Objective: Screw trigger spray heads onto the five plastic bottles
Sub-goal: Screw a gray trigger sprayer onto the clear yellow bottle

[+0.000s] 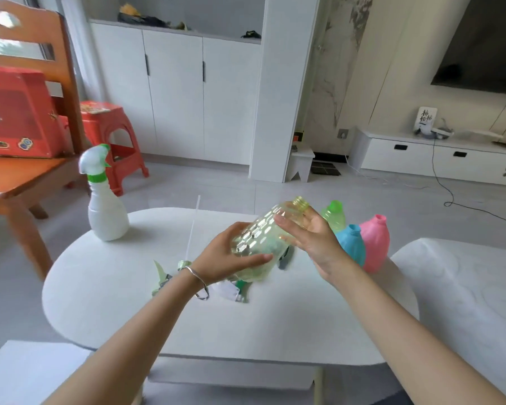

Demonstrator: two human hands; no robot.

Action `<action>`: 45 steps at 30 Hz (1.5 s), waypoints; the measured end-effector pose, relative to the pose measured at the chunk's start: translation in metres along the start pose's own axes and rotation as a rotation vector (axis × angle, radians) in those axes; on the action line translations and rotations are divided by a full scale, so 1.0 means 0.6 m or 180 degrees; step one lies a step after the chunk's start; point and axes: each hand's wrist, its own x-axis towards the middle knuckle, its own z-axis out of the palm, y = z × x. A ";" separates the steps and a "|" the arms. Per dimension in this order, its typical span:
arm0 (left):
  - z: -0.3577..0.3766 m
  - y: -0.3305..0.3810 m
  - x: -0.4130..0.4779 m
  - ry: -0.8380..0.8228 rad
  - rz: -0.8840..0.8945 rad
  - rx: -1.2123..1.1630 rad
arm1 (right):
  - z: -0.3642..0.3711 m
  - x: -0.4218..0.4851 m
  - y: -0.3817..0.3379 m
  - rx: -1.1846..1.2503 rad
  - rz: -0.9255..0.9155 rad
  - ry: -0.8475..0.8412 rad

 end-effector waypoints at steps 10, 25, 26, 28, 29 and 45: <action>-0.209 -0.126 -0.094 0.0924 -0.0536 0.0035 | 0.162 0.060 0.079 -0.0455 0.0041 -0.0721; -0.261 -0.201 -0.114 0.1436 -0.0851 -0.0190 | 0.229 0.086 0.223 -0.2743 -0.0490 -0.1865; -0.261 -0.202 -0.113 0.1449 -0.0853 -0.0195 | 0.230 0.089 0.225 -0.2872 -0.0600 -0.1897; -0.262 -0.199 -0.111 0.1478 -0.0864 -0.0241 | 0.231 0.092 0.226 -0.3019 -0.0745 -0.1911; -0.262 -0.198 -0.111 0.1496 -0.0863 -0.0271 | 0.231 0.092 0.225 -0.3062 -0.0810 -0.1900; -0.224 -0.168 -0.113 0.1404 -0.0949 -0.0463 | 0.128 0.114 0.069 0.0911 -0.0092 -0.0033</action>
